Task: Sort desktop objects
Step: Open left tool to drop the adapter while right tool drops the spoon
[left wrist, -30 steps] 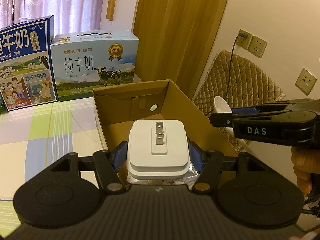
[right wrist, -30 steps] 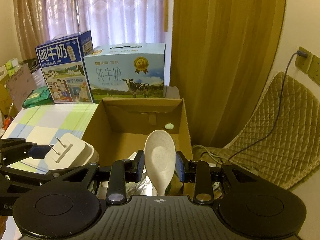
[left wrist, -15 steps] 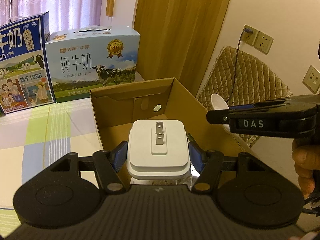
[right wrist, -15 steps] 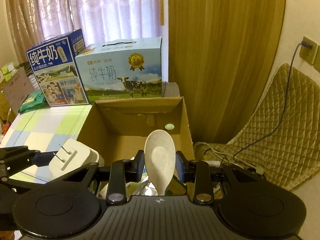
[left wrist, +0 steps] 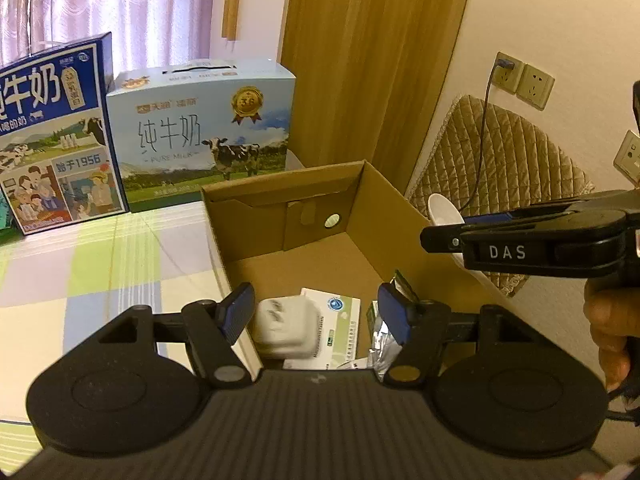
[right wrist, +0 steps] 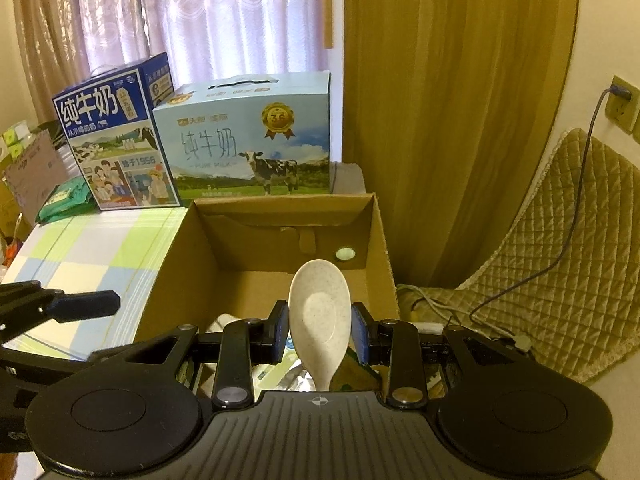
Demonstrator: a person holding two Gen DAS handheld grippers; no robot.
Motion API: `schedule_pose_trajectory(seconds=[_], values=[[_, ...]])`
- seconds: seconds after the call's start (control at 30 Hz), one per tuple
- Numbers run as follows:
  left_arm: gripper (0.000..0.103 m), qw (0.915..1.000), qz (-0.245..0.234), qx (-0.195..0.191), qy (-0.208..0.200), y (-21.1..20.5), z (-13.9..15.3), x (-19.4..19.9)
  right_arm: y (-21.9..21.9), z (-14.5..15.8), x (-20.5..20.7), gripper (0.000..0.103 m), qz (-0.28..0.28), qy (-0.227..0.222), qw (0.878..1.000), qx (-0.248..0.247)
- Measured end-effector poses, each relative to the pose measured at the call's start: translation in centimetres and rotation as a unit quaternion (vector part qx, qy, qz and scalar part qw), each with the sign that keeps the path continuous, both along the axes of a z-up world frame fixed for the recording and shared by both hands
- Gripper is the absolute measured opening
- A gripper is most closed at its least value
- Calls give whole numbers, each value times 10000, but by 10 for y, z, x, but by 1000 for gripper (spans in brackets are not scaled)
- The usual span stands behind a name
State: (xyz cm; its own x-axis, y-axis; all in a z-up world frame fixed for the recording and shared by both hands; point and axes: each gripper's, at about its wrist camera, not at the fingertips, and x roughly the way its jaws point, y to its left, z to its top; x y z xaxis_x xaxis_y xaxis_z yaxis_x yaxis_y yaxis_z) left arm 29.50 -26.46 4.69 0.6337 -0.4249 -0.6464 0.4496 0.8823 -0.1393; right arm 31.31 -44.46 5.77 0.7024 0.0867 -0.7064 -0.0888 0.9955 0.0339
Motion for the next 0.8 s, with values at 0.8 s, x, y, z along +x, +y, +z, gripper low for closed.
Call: schedule_pose_trajectory(seconds=[0.8], values=[[70,9996,252,-102,-104,46,11,-15,27,-3,29,62,-155,-24,9993,336]])
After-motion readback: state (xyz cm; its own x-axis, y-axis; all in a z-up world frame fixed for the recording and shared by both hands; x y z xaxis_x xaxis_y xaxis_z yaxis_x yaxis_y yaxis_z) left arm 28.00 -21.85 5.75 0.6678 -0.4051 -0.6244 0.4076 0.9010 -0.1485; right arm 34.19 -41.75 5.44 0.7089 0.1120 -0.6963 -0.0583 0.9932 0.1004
